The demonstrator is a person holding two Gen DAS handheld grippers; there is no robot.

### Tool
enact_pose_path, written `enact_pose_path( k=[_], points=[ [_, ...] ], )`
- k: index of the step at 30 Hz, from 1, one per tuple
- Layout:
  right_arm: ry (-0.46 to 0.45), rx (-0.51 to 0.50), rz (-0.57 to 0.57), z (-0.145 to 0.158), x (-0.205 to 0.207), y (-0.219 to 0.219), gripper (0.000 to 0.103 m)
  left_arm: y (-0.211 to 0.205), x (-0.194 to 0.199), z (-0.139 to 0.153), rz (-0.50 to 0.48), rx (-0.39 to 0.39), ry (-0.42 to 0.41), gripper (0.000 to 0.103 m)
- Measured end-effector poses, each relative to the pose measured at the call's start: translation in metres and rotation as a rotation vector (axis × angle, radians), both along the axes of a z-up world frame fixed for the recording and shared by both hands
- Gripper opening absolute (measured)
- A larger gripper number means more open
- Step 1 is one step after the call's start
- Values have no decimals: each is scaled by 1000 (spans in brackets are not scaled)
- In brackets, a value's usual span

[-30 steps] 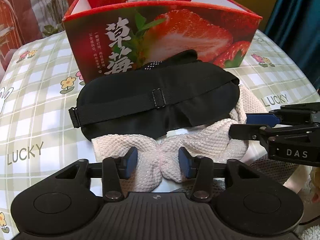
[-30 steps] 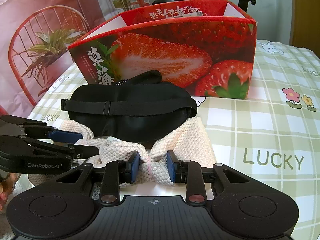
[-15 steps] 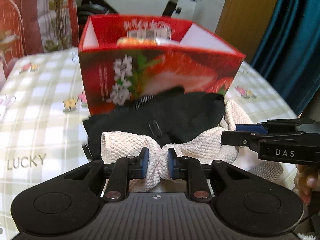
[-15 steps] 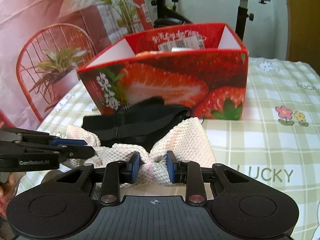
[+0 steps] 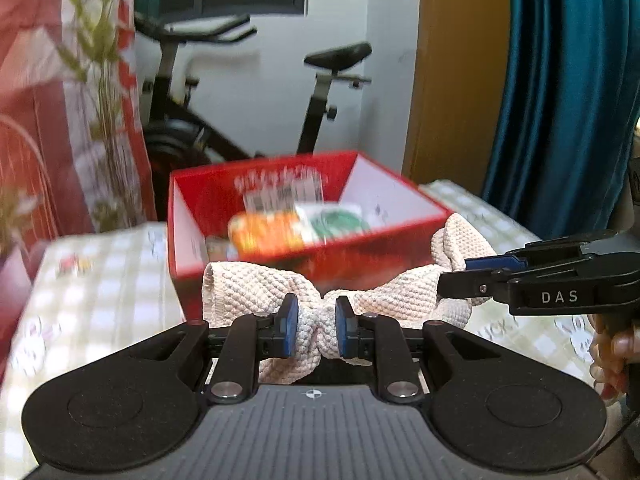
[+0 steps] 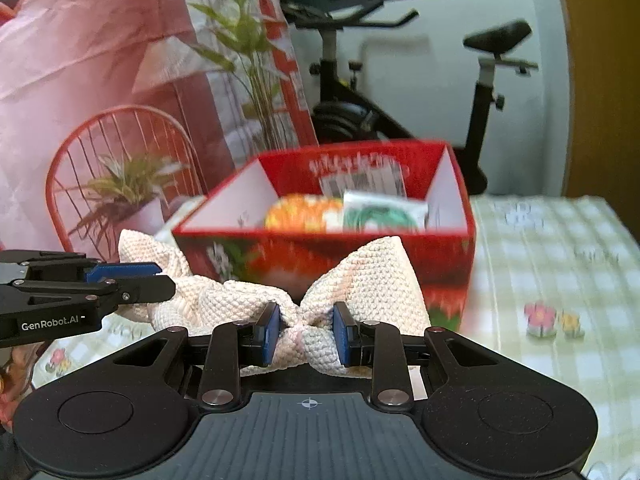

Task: Organize soft objects
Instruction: 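Lift the pink towel with both tools over the red box, then open both tools to drop the pink towel into the box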

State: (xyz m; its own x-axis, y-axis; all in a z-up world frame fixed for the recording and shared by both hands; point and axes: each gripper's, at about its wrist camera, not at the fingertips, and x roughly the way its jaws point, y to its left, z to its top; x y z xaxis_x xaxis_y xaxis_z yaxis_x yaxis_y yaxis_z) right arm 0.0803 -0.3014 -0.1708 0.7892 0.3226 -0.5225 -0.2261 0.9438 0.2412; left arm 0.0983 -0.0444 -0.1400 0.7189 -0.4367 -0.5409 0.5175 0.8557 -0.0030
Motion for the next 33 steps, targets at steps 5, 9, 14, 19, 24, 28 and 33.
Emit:
enact_pose_path(
  k=[5,9,14,19,24,28,33],
  points=[
    [-64,-49,23,27,28,2,26,-6,30,21,10,-27,-44,20],
    [-73,-74,23,38,59,0,26,-11,57,25,27,-34,-38,20],
    [-58,-128,44,38,113,3,26,-26,98,17,25,65,-45,20],
    [23,-238,69,17,160,13,26,-32,134,-1,32,90,57,20],
    [128,-267,92,-9,186,15,26,-31,156,-20,23,103,153,20],
    [213,-264,131,-21,198,13,26,-35,160,-27,-20,141,198,20],
    [291,-218,138,-23,211,10,27,-34,168,-29,-29,147,260,21]
  ],
)
